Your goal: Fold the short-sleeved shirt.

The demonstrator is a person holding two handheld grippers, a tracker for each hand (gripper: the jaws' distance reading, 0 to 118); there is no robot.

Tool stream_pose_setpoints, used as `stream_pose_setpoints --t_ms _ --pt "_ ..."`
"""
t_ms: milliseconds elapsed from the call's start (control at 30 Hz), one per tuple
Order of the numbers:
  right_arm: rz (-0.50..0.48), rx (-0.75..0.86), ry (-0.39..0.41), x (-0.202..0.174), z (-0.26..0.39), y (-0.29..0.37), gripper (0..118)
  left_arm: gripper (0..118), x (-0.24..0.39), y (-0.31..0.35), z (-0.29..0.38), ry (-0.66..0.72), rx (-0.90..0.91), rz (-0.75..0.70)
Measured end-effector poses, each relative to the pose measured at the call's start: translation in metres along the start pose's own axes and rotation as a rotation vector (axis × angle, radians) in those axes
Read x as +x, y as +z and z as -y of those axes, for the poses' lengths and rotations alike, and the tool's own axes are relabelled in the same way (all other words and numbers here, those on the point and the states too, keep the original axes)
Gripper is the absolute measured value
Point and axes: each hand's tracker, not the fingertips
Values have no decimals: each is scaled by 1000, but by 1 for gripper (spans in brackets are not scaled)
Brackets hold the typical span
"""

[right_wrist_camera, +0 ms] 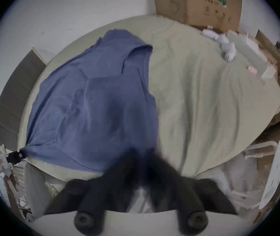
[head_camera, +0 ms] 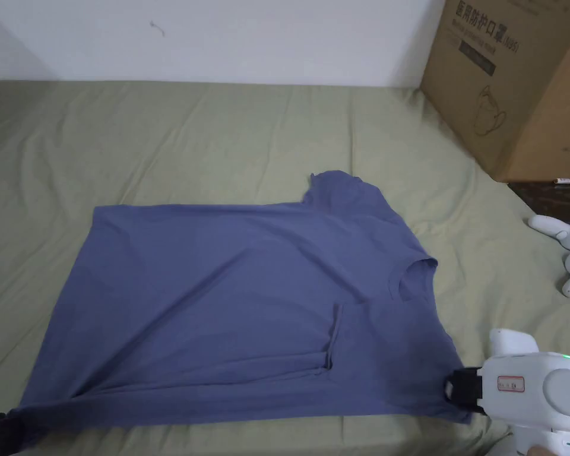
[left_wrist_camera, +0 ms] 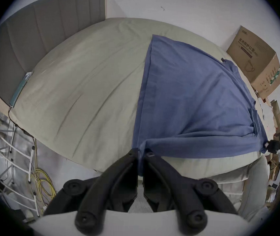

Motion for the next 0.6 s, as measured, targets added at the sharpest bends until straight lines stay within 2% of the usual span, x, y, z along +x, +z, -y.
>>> stream_pose_setpoints --t_ms 133,367,600 --pt "35 65 64 -5 4 18 0 4 2 7 -4 11 -5 3" --pt "-12 124 96 -23 -25 61 0 4 19 32 -42 -61 55 -18" --pt "32 138 113 -33 -96 34 0 4 31 3 -113 -115 72 -29"
